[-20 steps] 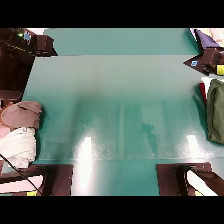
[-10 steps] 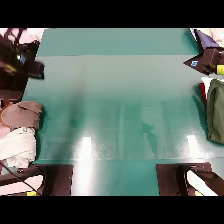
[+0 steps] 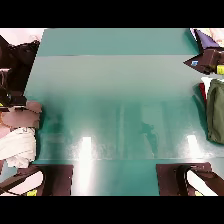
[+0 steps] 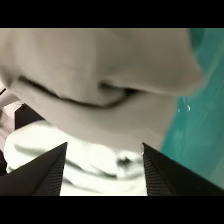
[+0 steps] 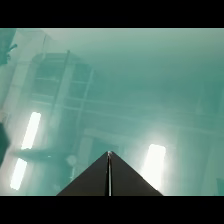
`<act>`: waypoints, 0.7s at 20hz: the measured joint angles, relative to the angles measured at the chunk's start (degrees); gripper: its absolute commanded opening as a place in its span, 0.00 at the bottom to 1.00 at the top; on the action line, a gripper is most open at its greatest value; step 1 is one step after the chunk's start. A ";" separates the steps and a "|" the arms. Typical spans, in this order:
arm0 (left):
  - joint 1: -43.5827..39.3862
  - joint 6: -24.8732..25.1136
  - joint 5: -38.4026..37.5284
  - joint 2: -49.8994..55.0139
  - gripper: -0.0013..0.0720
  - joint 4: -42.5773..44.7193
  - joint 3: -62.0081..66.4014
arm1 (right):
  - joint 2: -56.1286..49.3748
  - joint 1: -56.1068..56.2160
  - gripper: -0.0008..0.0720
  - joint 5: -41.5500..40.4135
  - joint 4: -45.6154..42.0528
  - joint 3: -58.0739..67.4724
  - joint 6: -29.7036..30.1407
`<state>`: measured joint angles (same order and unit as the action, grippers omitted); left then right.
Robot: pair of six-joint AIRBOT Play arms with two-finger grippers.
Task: Fold the shirts.
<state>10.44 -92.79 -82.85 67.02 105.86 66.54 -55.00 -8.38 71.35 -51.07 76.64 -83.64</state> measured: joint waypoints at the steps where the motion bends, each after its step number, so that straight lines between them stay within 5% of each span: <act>1: 0.74 -0.11 2.69 -0.22 0.79 0.07 -1.49 | 0.00 0.00 0.03 0.04 0.02 0.00 0.02; 5: 2.05 -0.33 11.21 -0.31 0.75 -0.52 -5.09 | 0.02 0.00 0.03 0.59 0.13 0.00 0.09; 9: 2.43 -0.33 14.84 1.16 0.06 -1.20 -6.38 | 0.02 0.00 0.03 0.83 0.42 0.00 0.11; 14: 2.49 -0.26 15.04 1.68 0.05 -3.76 -4.87 | 0.02 0.00 0.03 1.01 0.50 0.00 0.11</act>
<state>12.93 -93.06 -67.81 68.71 102.10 61.67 -54.98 -8.38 72.36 -50.57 76.64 -83.53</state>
